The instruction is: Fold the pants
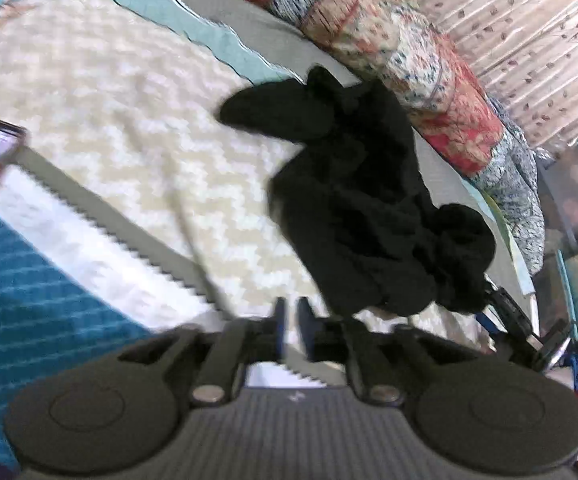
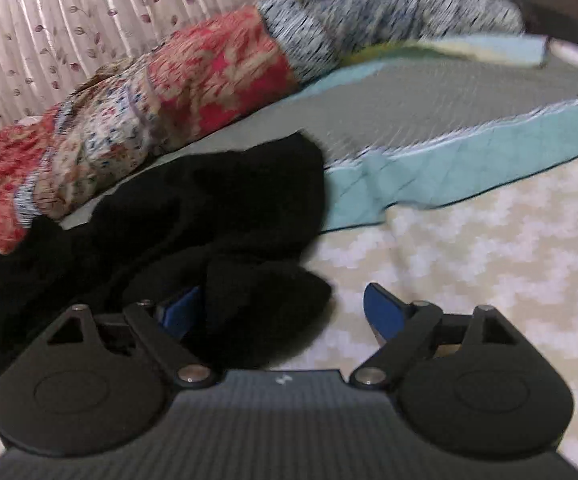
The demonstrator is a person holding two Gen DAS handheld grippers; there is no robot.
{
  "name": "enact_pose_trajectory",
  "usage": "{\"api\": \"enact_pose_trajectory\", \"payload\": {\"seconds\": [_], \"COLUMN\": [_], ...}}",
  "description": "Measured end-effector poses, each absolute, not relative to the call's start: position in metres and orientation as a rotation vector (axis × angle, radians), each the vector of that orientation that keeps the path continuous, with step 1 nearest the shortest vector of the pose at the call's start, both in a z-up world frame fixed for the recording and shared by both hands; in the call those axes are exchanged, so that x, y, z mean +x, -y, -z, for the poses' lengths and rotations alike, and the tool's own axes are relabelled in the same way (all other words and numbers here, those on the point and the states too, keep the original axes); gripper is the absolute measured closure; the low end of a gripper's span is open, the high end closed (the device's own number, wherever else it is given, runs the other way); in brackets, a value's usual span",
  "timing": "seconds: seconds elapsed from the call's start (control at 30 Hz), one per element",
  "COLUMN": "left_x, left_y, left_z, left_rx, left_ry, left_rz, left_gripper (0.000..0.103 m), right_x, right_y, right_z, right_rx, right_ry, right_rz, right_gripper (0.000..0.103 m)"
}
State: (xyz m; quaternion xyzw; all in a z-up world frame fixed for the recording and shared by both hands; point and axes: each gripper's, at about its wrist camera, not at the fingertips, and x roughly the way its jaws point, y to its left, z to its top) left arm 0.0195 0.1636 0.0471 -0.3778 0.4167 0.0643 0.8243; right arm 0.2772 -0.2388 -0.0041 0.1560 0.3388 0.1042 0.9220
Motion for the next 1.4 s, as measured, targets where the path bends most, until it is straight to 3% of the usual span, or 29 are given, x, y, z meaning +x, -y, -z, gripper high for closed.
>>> {"api": "enact_pose_trajectory", "payload": {"seconds": [0.03, 0.07, 0.13, 0.23, 0.3, 0.33, 0.37, 0.43, 0.53, 0.93, 1.1, 1.17, 1.23, 1.4], "left_x": [0.028, 0.037, 0.063, 0.102, 0.119, 0.121, 0.124, 0.127, 0.112, -0.045, -0.077, -0.071, -0.07, -0.099], "left_y": [-0.162, -0.157, -0.145, -0.131, -0.122, -0.118, -0.115, -0.113, -0.122, -0.231, -0.252, -0.243, -0.237, -0.234], "left_z": [-0.041, -0.035, -0.017, 0.011, 0.032, 0.035, 0.036, 0.042, 0.032, -0.118, -0.115, -0.102, -0.082, -0.06], "left_rx": [-0.803, -0.799, -0.822, -0.896, -0.971, -0.983, -0.968, -0.975, -0.966, -0.801, -0.751, -0.748, -0.728, -0.799], "left_ry": [-0.883, -0.887, -0.925, -0.975, -0.998, -0.986, -0.972, -0.994, -0.989, -0.71, -0.735, -0.805, -0.875, -0.897], "left_rz": [-0.11, -0.102, -0.101, -0.022, -0.019, -0.026, -0.037, -0.026, -0.032, -0.179, -0.27, -0.314, -0.358, -0.369], "left_gripper": [0.055, 0.029, 0.018, 0.016, 0.02, 0.032, 0.062, 0.093, 0.094, 0.098, 0.097, 0.096, 0.096, 0.094], "right_x": [0.277, 0.274, 0.26, 0.242, 0.23, 0.226, 0.223, 0.221, 0.208, 0.163, 0.156, 0.167, 0.184, 0.17], "right_y": [0.236, 0.234, 0.239, 0.263, 0.29, 0.307, 0.323, 0.351, 0.384, 0.441, 0.443, 0.443, 0.442, 0.472], "right_z": [0.002, -0.002, -0.019, -0.055, -0.079, -0.089, -0.097, -0.106, -0.112, -0.164, -0.179, -0.169, -0.148, -0.089], "right_rx": [0.312, 0.288, 0.264, 0.245, 0.26, 0.28, 0.3, 0.328, 0.33, 0.51, 0.528, 0.513, 0.448, 0.524], "right_ry": [-0.707, -0.722, -0.688, -0.566, -0.482, -0.443, -0.415, -0.384, -0.363, -0.232, -0.281, -0.342, -0.431, -0.501], "right_rz": [-0.234, -0.24, -0.254, -0.236, -0.178, -0.141, -0.105, -0.033, 0.065, 0.147, 0.137, 0.155, 0.205, 0.367], "right_gripper": [0.068, 0.074, 0.08, 0.081, 0.082, 0.083, 0.084, 0.085, 0.085, 0.086, 0.086, 0.076, 0.038, 0.035]}}
